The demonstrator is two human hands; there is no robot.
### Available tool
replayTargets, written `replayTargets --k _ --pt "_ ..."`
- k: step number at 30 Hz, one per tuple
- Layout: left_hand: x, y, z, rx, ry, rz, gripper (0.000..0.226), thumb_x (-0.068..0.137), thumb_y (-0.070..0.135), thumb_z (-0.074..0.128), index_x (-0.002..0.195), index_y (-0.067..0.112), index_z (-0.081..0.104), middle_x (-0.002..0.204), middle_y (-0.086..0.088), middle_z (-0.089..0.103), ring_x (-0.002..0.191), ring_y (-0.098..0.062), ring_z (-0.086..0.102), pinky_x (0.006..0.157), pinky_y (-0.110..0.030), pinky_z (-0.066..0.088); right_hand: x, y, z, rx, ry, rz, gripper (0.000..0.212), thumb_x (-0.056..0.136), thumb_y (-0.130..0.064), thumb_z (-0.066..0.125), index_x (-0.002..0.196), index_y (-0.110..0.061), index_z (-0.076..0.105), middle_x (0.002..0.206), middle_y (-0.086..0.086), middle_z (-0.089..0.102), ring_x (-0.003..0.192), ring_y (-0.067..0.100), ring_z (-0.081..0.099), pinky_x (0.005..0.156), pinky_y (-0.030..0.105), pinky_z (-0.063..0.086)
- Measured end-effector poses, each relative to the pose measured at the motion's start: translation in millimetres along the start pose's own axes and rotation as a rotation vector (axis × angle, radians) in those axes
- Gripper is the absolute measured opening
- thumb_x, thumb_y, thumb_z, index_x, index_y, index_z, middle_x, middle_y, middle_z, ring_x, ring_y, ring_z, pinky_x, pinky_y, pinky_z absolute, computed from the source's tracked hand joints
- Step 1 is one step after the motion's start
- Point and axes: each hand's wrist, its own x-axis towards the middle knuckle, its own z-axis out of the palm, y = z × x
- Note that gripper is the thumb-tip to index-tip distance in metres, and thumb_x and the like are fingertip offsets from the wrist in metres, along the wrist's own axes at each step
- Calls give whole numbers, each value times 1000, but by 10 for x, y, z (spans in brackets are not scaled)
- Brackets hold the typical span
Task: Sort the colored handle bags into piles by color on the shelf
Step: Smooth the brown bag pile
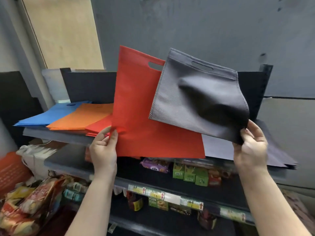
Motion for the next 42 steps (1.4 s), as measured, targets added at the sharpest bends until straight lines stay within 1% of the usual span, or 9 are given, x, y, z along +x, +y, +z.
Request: replayTargets --k 7,11,16,21,23,25,31,37,42 --pt "-63 -295 424 19 -27 -48 6 87 25 65 89 31 67 71 19 71 70 8 65 61 -7 48 495 -283 -638 -254 182 -66 37 95 7 41 89 -24 59 67 -14 70 64 -2 65 62 14 54" --pt "-114 -429 464 93 -27 -20 10 90 23 64 100 22 65 81 13 66 67 10 63 61 -4 46 724 -270 -943 -648 216 -87 30 92 11 41 99 -11 60 86 2 61 66 -1 57 65 13 45" --pt "-206 -522 383 241 -65 61 13 91 19 62 104 19 65 84 9 65 68 14 60 63 -2 44 854 -229 -1147 -1117 183 -57 32 88 9 42 117 5 56 115 25 63 106 35 59 87 34 43" --pt "-197 -498 169 358 -29 135 19 92 21 61 110 19 64 94 10 63 80 13 60 72 -2 43 701 -285 -1101 -1523 44 -100 44 88 5 47 132 3 46 128 24 54 117 40 47 94 39 37" --pt "-169 -448 60 360 -17 139 22 91 23 61 111 14 66 102 9 64 90 -2 62 81 -17 47 585 -268 -965 -1672 -60 -243 46 87 2 52 133 2 46 133 23 50 120 41 42 97 43 33" --pt "-140 -361 -52 349 1 146 21 91 25 62 110 17 66 101 8 65 92 -9 62 82 -23 46 427 -222 -697 -1633 -174 -359 43 87 1 56 130 2 51 129 21 53 119 40 44 97 43 34" --pt "-49 26 -484 251 83 134 20 90 28 62 84 46 66 90 19 67 79 6 63 68 -5 47 -221 223 350 -1250 -610 -278 34 91 -17 61 122 -5 59 110 6 65 95 13 57 86 25 45" --pt "74 136 -1075 192 182 117 14 91 23 61 89 35 68 82 29 69 78 13 63 62 -3 45 -716 830 969 -1022 -734 -15 40 88 -27 66 124 -10 59 112 3 66 98 15 63 85 26 48" --pt "276 103 -1494 246 244 86 13 90 25 64 87 36 69 81 23 71 79 7 66 63 -8 48 -977 1174 1289 -931 -734 -199 11 83 -14 71 91 -8 68 86 4 70 70 5 60 62 12 44"
